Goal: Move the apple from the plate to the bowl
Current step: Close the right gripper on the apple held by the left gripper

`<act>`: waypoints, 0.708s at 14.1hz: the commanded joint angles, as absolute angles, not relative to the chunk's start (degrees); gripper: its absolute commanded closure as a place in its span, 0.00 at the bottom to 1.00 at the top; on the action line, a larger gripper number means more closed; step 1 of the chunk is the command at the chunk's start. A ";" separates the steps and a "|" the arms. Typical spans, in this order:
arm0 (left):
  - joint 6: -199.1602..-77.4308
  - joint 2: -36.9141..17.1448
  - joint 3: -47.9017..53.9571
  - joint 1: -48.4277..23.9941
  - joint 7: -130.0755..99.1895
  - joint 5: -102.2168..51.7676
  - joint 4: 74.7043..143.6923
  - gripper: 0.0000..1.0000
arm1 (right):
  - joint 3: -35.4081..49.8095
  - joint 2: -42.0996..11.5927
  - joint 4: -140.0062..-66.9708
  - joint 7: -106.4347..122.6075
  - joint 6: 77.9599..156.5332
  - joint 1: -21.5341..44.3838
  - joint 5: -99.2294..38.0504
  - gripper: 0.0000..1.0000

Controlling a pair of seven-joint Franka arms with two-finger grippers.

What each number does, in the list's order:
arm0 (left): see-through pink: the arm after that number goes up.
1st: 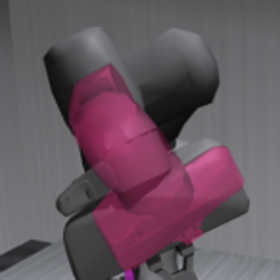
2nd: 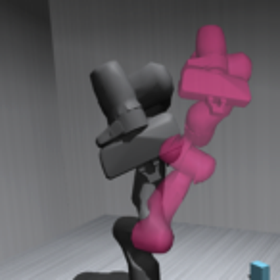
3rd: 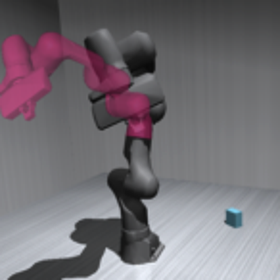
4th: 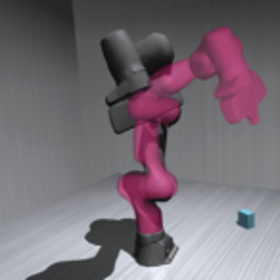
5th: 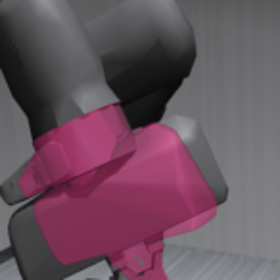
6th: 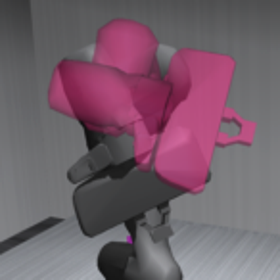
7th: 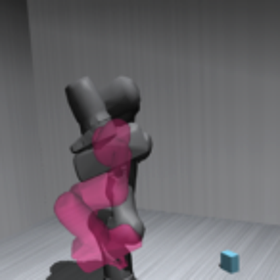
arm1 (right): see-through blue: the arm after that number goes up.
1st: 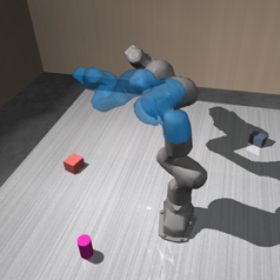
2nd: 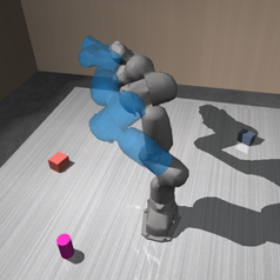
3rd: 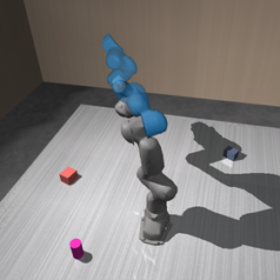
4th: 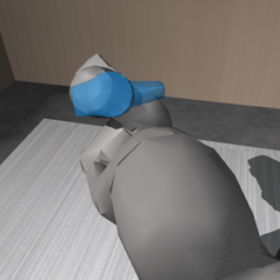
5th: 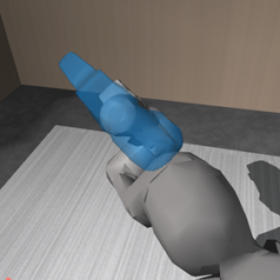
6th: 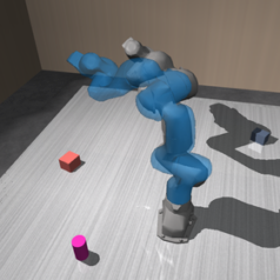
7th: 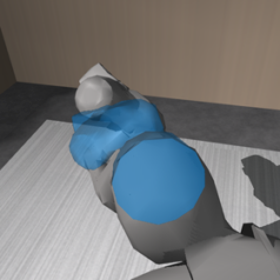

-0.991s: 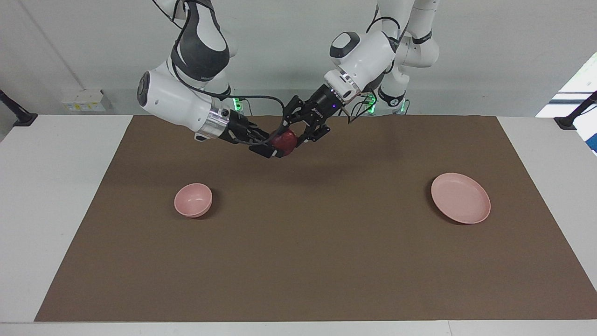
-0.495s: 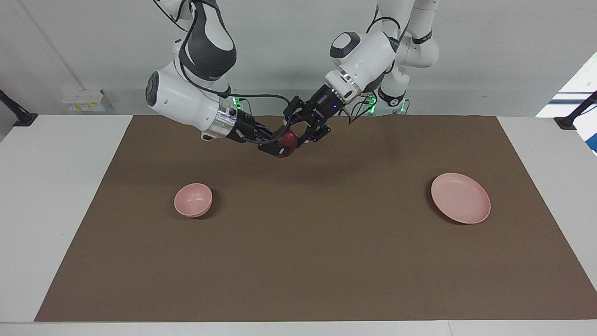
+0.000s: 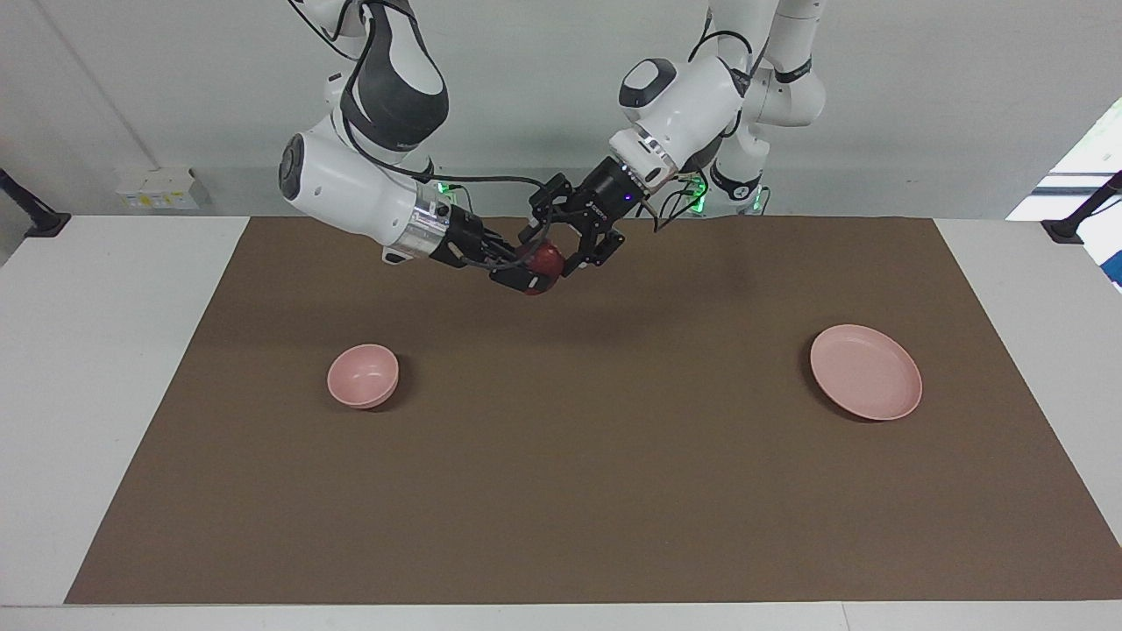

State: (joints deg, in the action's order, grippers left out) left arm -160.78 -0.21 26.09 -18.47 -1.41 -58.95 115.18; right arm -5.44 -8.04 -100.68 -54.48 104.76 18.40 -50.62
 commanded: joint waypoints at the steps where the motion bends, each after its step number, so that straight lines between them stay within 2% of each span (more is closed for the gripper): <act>1: -160.05 -0.62 26.10 -18.11 -1.32 -58.10 114.52 0.00 | -5.54 -8.79 -99.32 -51.08 103.37 17.05 -50.89 1.00; 5: -152.42 -0.35 25.66 -13.81 -1.41 -57.66 115.05 0.00 | -5.71 -9.05 -98.61 -40.56 99.68 12.84 -45.02 1.00; 10: -142.15 -0.53 25.66 -4.59 -1.41 -47.15 115.05 0.00 | -5.80 -9.32 -98.88 -22.36 101.07 11.78 -28.33 1.00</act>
State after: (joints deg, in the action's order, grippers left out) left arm -146.87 -0.62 25.37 -8.44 -1.32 -51.92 115.23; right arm -6.01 -8.50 -100.22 -28.83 101.11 12.37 -33.00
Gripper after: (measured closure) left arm 0.000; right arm 0.225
